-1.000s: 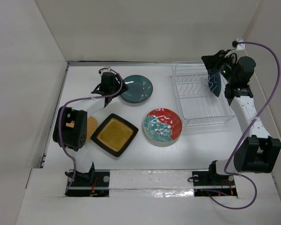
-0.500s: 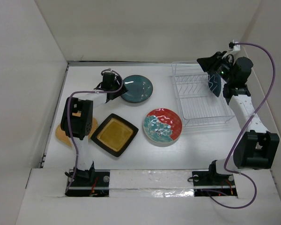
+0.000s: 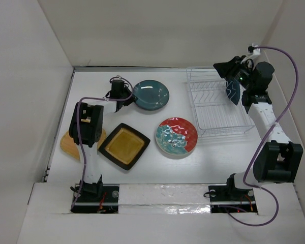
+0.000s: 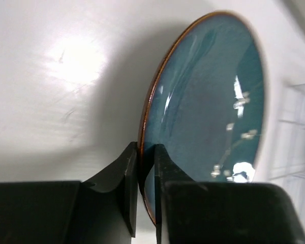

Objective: Load the plates into the dish rack

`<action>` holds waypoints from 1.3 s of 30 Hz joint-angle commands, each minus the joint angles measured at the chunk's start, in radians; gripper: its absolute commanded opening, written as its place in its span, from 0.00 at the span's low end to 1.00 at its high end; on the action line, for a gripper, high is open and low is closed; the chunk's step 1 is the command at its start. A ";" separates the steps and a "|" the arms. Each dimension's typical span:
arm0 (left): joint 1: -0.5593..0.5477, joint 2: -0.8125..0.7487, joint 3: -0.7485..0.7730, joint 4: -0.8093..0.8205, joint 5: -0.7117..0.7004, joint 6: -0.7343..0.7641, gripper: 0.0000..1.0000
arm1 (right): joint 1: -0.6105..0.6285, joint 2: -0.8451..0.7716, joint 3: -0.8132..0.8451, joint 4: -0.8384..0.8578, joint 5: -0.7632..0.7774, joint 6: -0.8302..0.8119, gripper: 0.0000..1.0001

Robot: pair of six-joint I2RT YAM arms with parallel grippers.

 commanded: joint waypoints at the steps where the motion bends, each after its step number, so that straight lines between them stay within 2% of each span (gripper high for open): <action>1: 0.010 -0.036 -0.067 0.087 -0.018 0.000 0.00 | -0.003 -0.003 0.004 0.072 -0.007 0.002 0.35; 4: 0.021 -0.109 -0.132 0.148 -0.038 -0.005 0.00 | 0.006 0.009 0.009 0.072 -0.013 0.002 0.38; 5: 0.021 -0.134 -0.149 0.163 -0.041 -0.008 0.00 | 0.006 0.015 0.015 0.065 -0.021 0.004 0.42; 6: 0.021 -0.190 -0.181 0.180 -0.058 -0.011 0.00 | 0.015 0.031 0.024 0.061 -0.026 0.004 0.51; 9: 0.021 -0.304 -0.215 0.217 -0.106 0.000 0.00 | 0.055 0.052 0.041 0.048 -0.035 -0.005 0.64; 11: 0.021 -0.356 -0.234 0.246 -0.119 0.007 0.00 | 0.086 0.078 0.064 0.040 -0.061 -0.007 0.67; 15: 0.021 -0.477 -0.275 0.277 -0.124 0.015 0.00 | 0.146 0.146 0.089 0.086 -0.101 0.048 0.81; 24: 0.021 -0.667 -0.304 0.279 -0.015 -0.039 0.00 | 0.304 0.330 0.165 0.103 -0.076 0.166 0.85; 30: 0.021 -0.813 -0.300 0.231 0.043 -0.033 0.00 | 0.339 0.402 0.198 0.094 -0.076 0.192 0.90; 34: 0.021 -0.852 -0.285 0.219 0.092 -0.045 0.00 | 0.348 0.422 0.182 0.120 -0.081 0.212 0.92; 39: 0.021 -0.861 -0.272 0.225 0.150 -0.069 0.00 | 0.368 0.430 0.175 0.169 -0.161 0.223 0.94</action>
